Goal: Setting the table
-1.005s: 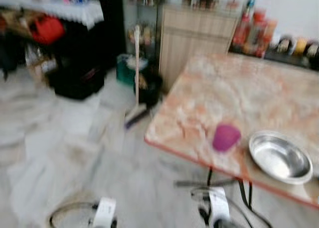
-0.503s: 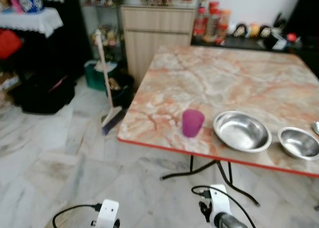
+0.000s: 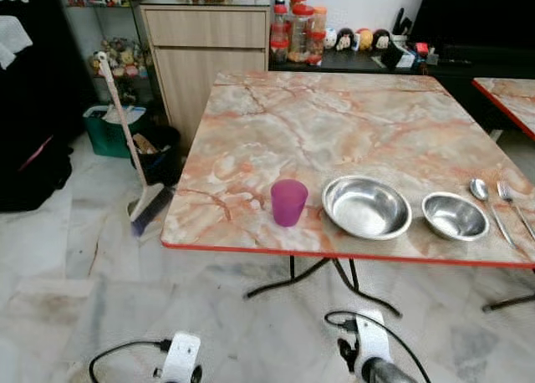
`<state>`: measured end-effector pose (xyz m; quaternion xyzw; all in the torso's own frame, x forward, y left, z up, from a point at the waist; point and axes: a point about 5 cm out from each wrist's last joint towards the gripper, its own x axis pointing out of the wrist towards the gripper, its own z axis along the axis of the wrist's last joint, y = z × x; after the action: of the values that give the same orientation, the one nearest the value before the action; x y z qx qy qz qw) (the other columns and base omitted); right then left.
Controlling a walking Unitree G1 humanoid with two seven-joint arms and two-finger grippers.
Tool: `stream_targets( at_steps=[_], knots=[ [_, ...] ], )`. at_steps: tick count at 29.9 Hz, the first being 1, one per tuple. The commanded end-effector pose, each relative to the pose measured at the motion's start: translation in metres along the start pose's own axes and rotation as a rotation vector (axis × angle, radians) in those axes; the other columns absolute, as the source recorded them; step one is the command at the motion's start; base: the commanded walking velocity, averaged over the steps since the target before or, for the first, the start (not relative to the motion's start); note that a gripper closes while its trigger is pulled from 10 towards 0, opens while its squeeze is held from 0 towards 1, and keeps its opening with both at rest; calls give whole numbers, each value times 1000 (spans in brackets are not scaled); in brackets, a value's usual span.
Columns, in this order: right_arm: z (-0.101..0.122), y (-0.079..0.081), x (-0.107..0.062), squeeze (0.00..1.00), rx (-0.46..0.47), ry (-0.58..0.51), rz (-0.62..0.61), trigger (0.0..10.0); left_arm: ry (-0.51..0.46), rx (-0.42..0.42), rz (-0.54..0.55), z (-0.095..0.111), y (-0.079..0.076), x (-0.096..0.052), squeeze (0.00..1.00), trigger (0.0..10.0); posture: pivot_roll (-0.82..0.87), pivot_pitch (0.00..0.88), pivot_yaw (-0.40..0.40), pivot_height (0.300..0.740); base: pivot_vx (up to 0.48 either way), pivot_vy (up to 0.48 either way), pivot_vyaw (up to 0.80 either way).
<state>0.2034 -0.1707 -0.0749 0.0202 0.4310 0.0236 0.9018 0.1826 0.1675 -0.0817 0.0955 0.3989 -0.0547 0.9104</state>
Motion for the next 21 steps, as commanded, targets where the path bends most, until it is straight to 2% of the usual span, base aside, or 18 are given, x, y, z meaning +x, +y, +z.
stream_targets(
  at_steps=[1,10,18,21],
  knots=[
    [5,-1,1,0,9,-19,-5,10000,-9,15,-8,2,-1,0,0,10000,-4,0,-27,732,0,-341,0],
    [3,-2,0,0,-2,0,-26,10000,-4,12,-13,0,-1,0,0,10000,-7,0,-24,732,0,-394,0],
    [1,-4,0,0,-7,10,-33,10000,-5,21,-19,0,-1,0,0,10000,-11,0,-21,732,0,-395,-678],
    [2,-3,0,0,-10,-4,-28,10000,-5,22,-22,0,-1,0,0,10000,-11,0,-20,732,0,0,0]
  ],
)
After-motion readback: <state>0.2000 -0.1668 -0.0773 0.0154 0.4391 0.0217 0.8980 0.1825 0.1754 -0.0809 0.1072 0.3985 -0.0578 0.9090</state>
